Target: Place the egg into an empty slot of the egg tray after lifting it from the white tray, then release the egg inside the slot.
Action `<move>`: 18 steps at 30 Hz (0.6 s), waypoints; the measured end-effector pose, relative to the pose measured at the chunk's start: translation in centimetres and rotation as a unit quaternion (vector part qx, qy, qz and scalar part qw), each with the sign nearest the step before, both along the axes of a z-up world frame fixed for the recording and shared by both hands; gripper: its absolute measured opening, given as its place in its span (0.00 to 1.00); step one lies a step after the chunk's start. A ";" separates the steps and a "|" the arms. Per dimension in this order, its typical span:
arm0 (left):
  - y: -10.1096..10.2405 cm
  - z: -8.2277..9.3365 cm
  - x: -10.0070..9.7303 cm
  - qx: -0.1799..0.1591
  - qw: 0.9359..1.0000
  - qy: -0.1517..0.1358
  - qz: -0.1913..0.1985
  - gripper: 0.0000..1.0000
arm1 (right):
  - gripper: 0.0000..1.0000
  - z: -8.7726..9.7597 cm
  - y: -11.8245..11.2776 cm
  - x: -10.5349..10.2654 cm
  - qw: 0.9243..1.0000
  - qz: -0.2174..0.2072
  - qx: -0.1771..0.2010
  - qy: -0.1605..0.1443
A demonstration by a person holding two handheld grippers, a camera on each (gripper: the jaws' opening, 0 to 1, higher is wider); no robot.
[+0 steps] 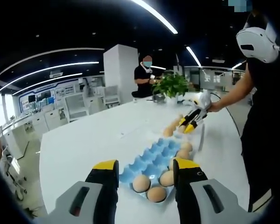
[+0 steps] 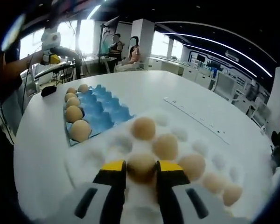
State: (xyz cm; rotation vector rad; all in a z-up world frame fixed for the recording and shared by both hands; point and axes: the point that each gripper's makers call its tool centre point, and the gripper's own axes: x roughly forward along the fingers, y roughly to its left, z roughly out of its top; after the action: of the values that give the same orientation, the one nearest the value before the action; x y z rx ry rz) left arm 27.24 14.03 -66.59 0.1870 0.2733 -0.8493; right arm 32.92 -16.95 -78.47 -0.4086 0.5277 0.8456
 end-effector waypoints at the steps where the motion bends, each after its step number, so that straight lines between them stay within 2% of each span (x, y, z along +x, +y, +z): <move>1: 0.0 0.0 0.0 0.002 1.000 0.000 0.000 0.47 | 0.26 0.0 0.0 0.0 1.000 0.000 0.001 0.001; 13: -0.2 0.1 0.2 0.002 1.000 -0.001 -0.002 0.46 | 0.26 0.0 0.1 -0.1 1.000 0.008 -0.002 0.000; 17: -0.2 0.3 0.3 0.000 1.000 -0.003 -0.001 0.46 | 0.27 0.0 0.1 0.1 1.000 0.010 -0.008 0.009; 18: -0.2 0.3 0.3 0.002 1.000 -0.003 0.000 0.46 | 0.26 -0.1 0.2 -0.1 1.000 0.014 -0.010 0.021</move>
State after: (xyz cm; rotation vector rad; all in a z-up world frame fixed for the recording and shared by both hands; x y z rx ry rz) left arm 27.53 13.86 -66.29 0.1927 0.2687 -0.8485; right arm 32.86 -16.80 -78.57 -0.4169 0.5713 0.8778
